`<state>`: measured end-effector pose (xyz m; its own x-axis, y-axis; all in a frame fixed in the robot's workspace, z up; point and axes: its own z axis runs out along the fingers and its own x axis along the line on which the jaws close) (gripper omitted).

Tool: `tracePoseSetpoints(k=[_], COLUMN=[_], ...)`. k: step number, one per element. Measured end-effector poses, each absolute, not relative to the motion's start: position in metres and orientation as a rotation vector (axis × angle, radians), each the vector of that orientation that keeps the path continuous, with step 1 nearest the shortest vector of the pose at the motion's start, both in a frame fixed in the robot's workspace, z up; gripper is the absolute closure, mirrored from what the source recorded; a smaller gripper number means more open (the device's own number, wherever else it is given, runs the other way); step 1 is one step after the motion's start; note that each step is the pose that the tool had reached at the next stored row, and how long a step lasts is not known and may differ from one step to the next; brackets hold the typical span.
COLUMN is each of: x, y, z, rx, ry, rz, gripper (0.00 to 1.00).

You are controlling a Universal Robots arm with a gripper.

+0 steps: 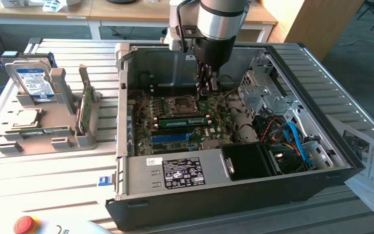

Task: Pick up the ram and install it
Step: 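Press down the ram until it locks into place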

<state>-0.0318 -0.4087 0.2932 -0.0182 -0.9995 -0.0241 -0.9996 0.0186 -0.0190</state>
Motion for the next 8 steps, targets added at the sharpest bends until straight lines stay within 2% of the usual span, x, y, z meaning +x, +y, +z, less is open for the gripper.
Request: tracePoseSetpoints(k=[8], x=[-0.032], y=[-0.409], z=[0.281], rx=[-2.179], ry=[2.22], rz=[0.005], gripper=[0.9])
